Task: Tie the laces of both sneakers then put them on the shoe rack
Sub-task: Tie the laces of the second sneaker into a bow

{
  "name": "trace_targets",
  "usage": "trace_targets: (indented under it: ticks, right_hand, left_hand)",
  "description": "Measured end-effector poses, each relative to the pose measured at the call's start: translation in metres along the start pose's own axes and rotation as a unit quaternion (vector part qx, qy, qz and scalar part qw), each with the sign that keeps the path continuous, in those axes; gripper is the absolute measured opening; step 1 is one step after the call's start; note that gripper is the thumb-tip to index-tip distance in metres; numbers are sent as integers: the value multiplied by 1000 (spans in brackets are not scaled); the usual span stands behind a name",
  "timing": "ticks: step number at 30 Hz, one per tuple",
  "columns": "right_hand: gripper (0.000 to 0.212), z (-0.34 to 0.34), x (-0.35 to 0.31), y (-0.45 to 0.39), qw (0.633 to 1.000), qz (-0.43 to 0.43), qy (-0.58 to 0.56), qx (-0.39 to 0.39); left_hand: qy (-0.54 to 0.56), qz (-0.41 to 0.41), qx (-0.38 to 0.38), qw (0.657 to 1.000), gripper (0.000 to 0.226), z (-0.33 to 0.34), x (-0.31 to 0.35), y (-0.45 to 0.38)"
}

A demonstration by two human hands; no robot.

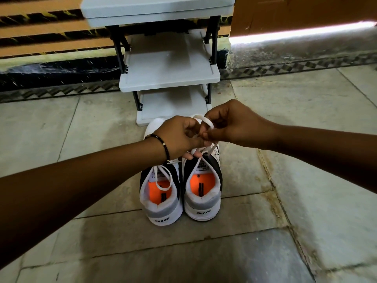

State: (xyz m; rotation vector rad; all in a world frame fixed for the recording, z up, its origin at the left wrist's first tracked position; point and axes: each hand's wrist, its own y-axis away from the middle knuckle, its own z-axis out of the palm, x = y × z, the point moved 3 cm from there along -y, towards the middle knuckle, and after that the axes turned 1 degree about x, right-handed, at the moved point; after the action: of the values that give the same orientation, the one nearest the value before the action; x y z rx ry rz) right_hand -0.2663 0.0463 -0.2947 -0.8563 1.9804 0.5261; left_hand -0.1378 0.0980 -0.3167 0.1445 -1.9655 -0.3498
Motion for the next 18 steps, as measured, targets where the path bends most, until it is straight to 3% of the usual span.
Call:
trace_targets:
  ticks: [5,14,18]
  right_hand:
    - [5,-2,2,3,1000,-12,-28,4]
    - [8,-5,5,2,997,-2,-80,23]
    - [11,-5,2,2,996,-1,-87,26]
  left_hand:
    - [11,-13,27,999,25,-5,-6,-5]
    - [5,31,18,999,15,-10,-3,-5]
    - [-73,28,-1,997,21,-10,7,-8]
